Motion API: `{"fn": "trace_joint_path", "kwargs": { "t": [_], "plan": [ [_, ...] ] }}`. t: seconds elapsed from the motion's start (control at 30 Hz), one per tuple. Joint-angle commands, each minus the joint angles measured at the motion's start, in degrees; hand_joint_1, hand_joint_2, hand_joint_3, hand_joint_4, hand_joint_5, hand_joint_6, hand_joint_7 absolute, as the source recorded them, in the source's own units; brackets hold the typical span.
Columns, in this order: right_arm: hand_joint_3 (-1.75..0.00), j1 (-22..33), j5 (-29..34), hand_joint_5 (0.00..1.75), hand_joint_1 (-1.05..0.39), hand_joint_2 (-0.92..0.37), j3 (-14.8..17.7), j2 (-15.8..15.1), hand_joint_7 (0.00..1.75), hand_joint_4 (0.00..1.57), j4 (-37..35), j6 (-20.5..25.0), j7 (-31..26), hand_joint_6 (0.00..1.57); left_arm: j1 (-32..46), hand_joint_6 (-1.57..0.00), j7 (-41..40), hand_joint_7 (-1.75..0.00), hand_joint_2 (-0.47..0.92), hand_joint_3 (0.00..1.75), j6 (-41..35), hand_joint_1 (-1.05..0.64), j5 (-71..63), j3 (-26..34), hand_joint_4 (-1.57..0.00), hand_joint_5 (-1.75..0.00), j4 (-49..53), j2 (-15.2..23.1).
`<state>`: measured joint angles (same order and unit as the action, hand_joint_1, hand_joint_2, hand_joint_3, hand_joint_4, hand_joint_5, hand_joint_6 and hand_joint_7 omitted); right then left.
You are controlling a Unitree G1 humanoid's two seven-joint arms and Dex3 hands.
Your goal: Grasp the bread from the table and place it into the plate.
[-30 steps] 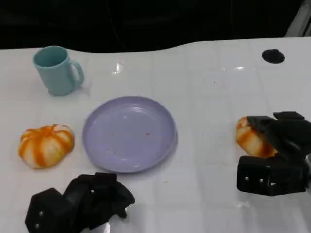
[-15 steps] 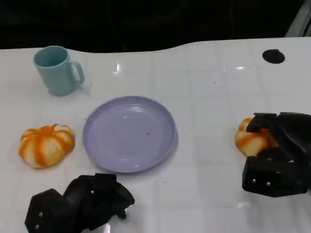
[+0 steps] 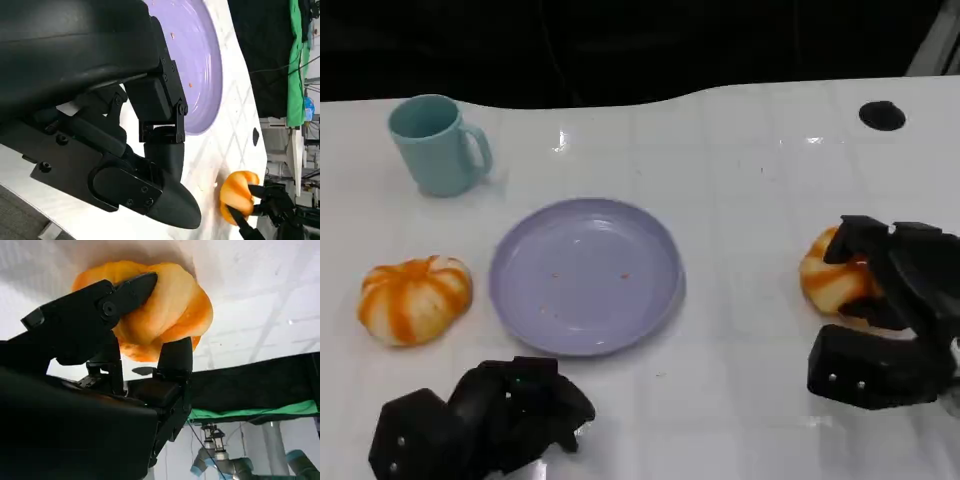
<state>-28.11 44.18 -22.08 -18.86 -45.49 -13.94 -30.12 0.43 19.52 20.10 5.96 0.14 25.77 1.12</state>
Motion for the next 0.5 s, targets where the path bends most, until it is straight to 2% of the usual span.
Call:
{"fn": "trace_joint_path", "kwargs": {
  "t": [0.03,0.1,0.13,0.17,0.23,0.33,0.5],
  "plan": [
    [-0.1,0.0,-1.5,1.75,0.02,-0.88,0.5,0.3,1.52,0.92,1.7,-2.6,-2.3,0.84,0.1,-1.26,-0.1,-0.8,0.87,0.0,-0.1,-1.05,0.2,0.5,-0.87,-1.52,0.5,0.9],
    [-0.11,0.5,-1.8,1.75,0.03,-0.88,0.6,0.8,1.53,0.93,3.4,-4.4,-3.2,0.85,0.0,-1.26,0.0,-0.8,0.87,0.01,0.0,-1.05,0.2,0.4,-0.87,-1.52,0.8,0.9],
    [-0.54,0.7,-1.9,1.75,0.05,-0.65,0.6,1.0,1.53,0.95,4.1,-5.9,-3.9,0.88,-0.1,-1.27,0.0,-0.8,0.87,0.0,0.0,-1.05,0.3,0.5,-0.87,-1.52,0.9,0.9],
    [-0.89,0.9,-2.4,1.75,0.07,-0.46,0.6,1.2,1.52,0.96,4.7,-7.7,-4.4,0.89,-0.2,-1.27,0.0,-0.81,0.87,0.0,0.0,-1.05,0.2,0.5,-0.87,-1.52,1.1,0.9],
    [-1.27,1.1,-3.2,1.75,0.09,-0.24,0.7,1.8,1.52,0.99,5.6,-10.4,-4.8,0.9,-0.4,-1.26,-0.1,-0.81,0.87,0.0,0.0,-1.05,0.2,0.4,-0.87,-1.52,1.2,0.9],
    [-1.42,1.4,-5.8,1.75,0.08,-0.17,1.2,3.0,1.53,0.98,7.3,-12.4,-1.3,0.89,-0.5,-1.27,-0.3,-0.81,0.87,0.0,0.1,-1.05,-0.1,0.4,-0.87,-1.52,1.4,0.9],
    [-1.47,1.0,-13.3,1.75,0.11,-0.17,2.6,6.5,1.63,0.98,9.8,-13.3,7.8,0.84,-0.3,-1.27,-0.1,-0.81,0.87,0.0,0.2,-1.05,-0.2,0.3,-0.87,-1.52,1.5,1.0]
  ]
}}
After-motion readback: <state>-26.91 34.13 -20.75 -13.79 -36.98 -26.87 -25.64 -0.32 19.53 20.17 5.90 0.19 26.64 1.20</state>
